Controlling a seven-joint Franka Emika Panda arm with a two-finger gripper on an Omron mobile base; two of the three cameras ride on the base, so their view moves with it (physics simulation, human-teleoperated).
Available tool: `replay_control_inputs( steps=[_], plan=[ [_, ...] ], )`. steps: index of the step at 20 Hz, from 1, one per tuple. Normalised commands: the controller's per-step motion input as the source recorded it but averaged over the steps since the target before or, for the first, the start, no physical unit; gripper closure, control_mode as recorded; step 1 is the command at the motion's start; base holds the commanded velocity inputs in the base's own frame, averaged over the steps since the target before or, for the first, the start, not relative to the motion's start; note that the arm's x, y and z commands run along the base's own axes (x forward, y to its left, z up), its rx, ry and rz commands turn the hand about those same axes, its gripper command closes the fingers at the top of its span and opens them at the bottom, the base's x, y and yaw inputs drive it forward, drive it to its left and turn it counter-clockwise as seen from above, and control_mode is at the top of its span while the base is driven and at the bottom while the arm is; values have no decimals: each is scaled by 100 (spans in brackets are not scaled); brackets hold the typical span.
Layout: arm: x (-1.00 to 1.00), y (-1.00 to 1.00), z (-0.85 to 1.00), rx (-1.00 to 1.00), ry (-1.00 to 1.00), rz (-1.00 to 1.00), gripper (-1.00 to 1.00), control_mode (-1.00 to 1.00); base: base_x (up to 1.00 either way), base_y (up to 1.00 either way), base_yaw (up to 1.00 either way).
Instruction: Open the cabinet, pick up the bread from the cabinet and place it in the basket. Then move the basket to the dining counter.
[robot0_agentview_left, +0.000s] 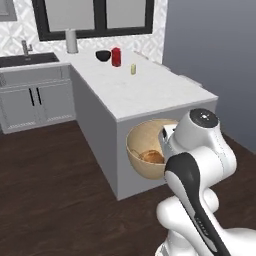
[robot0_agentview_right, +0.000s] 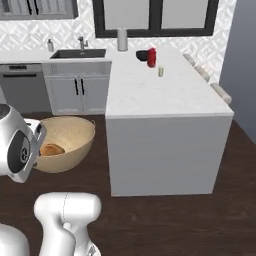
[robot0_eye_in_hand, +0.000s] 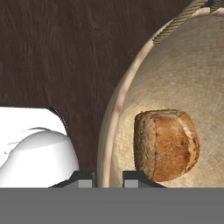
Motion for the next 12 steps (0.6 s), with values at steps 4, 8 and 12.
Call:
replay_control_inputs(
  steps=[4,8,12],
  plan=[
    [0,0,0,0,0,0,100,100,100,-63,0],
    [0,0,0,0,0,0,100,100,100,-72,0],
    [0,0,0,0,0,0,100,100,100,-34,0]
  ],
)
